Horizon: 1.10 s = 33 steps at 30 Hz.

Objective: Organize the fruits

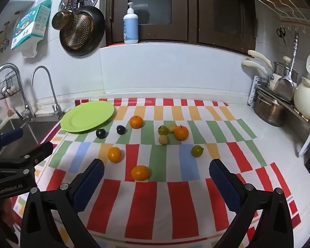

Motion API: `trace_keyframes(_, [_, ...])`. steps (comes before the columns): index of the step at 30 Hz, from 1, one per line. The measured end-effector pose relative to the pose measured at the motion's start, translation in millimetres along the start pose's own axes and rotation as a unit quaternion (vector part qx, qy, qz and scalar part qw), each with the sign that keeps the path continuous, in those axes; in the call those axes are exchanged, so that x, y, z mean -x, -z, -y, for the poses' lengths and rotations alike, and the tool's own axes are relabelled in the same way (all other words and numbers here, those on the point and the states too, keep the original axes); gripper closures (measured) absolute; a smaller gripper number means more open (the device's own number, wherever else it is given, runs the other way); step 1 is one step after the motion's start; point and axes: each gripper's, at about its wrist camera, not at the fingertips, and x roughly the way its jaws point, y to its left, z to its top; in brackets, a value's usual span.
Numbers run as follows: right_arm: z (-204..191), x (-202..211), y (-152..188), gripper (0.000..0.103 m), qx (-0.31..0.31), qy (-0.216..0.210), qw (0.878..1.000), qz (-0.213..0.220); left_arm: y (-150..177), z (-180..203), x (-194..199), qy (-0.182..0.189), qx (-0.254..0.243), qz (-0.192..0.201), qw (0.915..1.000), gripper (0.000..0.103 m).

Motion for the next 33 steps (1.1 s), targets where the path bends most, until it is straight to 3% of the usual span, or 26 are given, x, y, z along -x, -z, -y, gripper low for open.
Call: trace_keyframes(33, [-6.1,6.5,-0.7,0.001,-0.003,-0.008,1.000,0.006,-0.1,-6.6,14.4,-0.003,0.002,0.023,0.9997,0.001])
